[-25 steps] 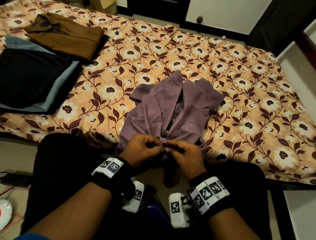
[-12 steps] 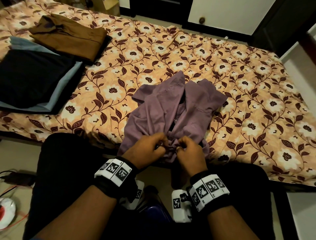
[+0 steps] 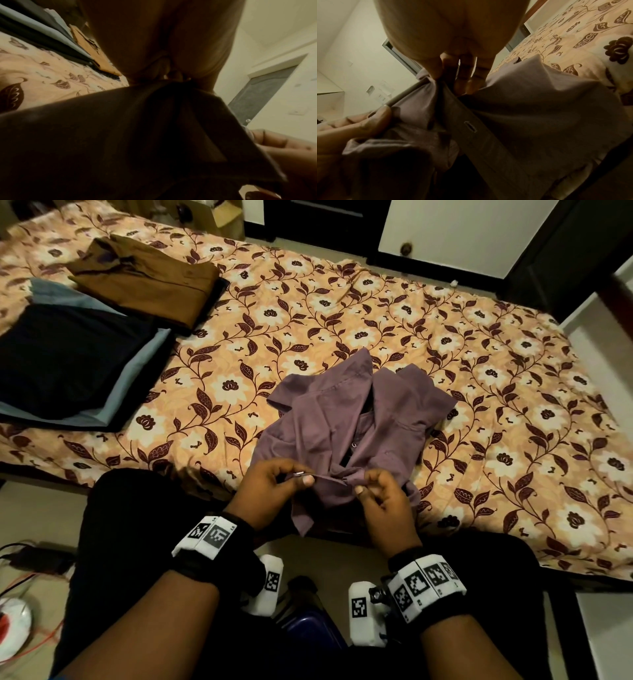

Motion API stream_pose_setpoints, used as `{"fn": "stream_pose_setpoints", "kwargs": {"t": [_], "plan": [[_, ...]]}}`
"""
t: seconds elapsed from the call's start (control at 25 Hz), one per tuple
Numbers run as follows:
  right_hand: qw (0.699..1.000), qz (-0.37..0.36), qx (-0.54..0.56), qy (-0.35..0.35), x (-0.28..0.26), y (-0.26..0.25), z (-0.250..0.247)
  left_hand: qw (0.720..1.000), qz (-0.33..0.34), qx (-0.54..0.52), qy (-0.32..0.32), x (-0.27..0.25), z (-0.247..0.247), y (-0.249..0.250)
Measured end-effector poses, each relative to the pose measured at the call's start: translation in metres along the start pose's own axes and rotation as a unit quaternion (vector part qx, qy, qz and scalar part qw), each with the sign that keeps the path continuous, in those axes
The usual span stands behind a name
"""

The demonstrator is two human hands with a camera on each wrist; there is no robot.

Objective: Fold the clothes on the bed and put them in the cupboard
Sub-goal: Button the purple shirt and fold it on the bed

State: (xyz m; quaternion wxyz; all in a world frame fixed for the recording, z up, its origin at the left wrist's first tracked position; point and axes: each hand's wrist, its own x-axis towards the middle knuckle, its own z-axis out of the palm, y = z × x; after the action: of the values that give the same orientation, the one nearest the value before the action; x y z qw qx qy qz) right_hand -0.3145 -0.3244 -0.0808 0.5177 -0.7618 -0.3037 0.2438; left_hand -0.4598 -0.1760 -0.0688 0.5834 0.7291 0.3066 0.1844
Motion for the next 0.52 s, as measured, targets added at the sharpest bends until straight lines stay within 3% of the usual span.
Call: {"fn": "stream_pose_setpoints", "kwargs": {"t": [0.08,0.16,0.24,0.32,0.36,0.44,0.52], "plan": [[0.994,0.02,0.106,0.024,0.003,0.002,-0.004,0.997,0.027,-0.013,0.068,0.0,0.0,0.001],[0.987,0.039,0.158,0.002,0.002,0.0,-0.005,0.99,0.05,-0.032,0.129,0.001,0.002,0.004],[0.986,0.074,0.127,-0.081,-0.003,-0.002,0.002,0.984,0.08,-0.022,0.16,0.001,0.003,0.005],[0.975,0.12,0.088,-0.168,-0.008,0.0,0.011,0.983,0.099,-0.032,0.152,-0.001,0.004,0.006],[0.973,0.133,0.078,-0.174,-0.008,0.002,0.013,0.985,0.1,-0.043,0.138,-0.001,0.005,0.007],[0.99,0.103,0.028,-0.09,-0.003,0.009,0.012,0.989,0.088,-0.062,0.101,-0.004,0.006,0.009],[0.998,0.014,-0.049,-0.024,0.003,0.013,0.007,0.99,0.084,-0.084,0.07,-0.005,0.008,0.011]]}}
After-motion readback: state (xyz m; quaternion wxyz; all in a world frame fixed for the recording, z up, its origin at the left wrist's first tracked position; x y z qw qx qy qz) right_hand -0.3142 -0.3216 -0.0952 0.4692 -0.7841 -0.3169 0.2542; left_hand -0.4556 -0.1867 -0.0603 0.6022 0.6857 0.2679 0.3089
